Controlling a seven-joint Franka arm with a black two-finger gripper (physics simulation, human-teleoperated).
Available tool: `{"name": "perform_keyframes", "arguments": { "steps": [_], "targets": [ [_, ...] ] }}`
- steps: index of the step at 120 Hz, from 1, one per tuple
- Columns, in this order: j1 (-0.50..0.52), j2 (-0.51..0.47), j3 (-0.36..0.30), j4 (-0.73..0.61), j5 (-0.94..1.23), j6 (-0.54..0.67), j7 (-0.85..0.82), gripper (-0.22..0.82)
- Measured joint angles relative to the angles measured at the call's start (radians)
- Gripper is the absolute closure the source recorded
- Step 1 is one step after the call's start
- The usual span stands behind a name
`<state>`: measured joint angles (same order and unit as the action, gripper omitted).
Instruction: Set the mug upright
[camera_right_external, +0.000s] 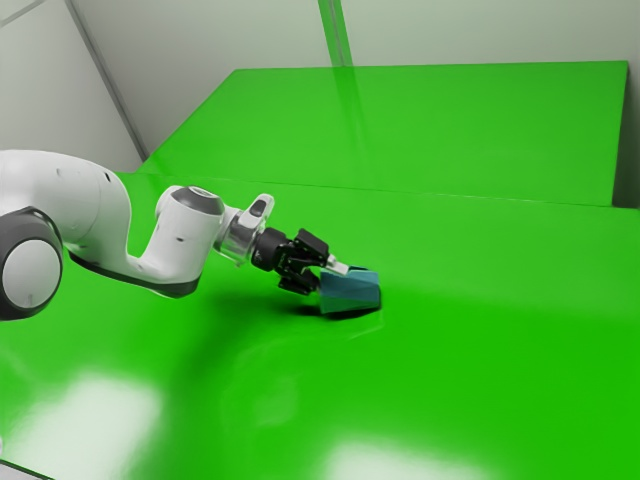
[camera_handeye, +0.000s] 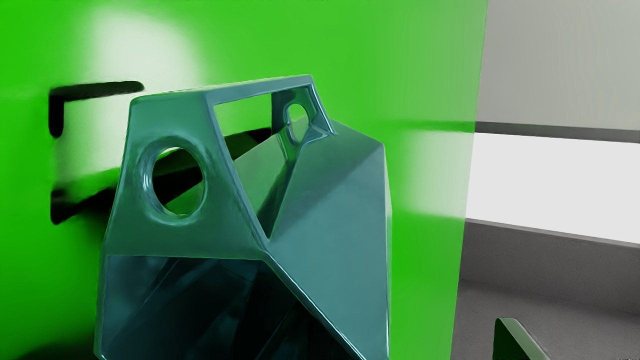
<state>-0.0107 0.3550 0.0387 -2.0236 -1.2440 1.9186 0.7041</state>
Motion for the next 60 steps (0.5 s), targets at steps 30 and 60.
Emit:
{"name": "perform_keyframes", "arguments": {
  "steps": [30,60],
  "targets": [
    [0.002,0.0,0.0,0.001,-0.002,0.0,0.024,0.69],
    [0.001,-0.025,0.0,-0.002,0.001,-0.006,0.04,0.76]
  ]
}}
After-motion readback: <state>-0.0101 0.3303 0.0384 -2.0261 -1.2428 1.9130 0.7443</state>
